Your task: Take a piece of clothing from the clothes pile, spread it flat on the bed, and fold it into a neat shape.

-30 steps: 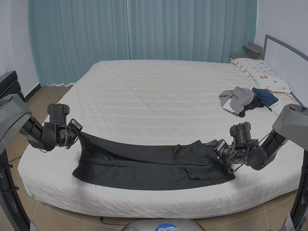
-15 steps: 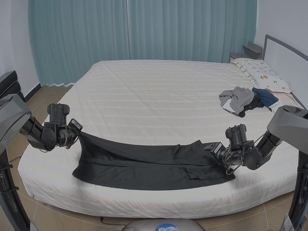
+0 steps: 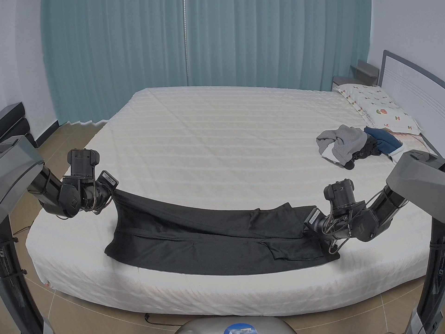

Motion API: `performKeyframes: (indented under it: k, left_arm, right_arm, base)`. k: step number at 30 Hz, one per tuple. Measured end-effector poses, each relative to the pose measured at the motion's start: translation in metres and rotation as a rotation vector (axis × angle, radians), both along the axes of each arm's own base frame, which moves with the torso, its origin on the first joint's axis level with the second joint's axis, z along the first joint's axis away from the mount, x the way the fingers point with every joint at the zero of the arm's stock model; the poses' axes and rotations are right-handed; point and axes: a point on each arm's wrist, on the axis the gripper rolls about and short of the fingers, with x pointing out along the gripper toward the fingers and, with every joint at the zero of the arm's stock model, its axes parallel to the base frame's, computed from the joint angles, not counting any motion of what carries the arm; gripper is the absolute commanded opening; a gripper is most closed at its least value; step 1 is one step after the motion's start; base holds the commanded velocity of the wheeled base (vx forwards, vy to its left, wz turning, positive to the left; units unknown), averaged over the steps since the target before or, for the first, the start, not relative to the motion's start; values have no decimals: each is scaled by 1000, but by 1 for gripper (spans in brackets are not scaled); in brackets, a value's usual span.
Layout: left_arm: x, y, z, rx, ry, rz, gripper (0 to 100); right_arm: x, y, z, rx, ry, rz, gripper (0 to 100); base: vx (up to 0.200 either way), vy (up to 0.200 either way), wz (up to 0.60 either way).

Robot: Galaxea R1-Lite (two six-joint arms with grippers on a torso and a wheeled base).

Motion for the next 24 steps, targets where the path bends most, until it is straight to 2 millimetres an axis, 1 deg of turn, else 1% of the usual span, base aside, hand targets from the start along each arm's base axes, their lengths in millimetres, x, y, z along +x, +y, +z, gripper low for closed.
performKeyframes:
  k: [4, 7, 9, 12, 15, 17, 20, 24]
  left_arm:
    - [1, 1, 1, -1, -4, 1, 0]
    - [1, 1, 1, -1, -5, 0, 0]
    - [2, 1, 2, -1, -7, -1, 0]
    - [6, 2, 6, 1, -25, -2, 0]
    - [14, 5, 16, 4, -67, 4, 0]
    - [18, 8, 22, 5, -91, 12, 0]
    - [20, 12, 25, 7, -102, 19, 0]
    - [21, 13, 26, 9, -107, 21, 0]
  right_arm:
    - [8, -6, 10, 9, -38, -23, 0]
    - [19, -11, 24, 26, -97, -46, 0]
    - [28, -14, 34, 36, -139, -58, 0]
    - [45, -19, 56, 59, -228, -80, 0]
    - [60, -24, 75, 76, -303, -98, 0]
    - [65, -25, 83, 83, -336, -103, 0]
    - [69, -26, 89, 90, -362, -104, 0]
    - [71, -27, 89, 91, -366, -108, 0]
  base:
    - [0, 0, 0]
    - [0, 0, 0]
    - [0, 0, 0]
    - [0, 0, 0]
    - [0, 0, 0]
    - [0, 0, 0]
    - [0, 0, 0]
    - [0, 0, 0]
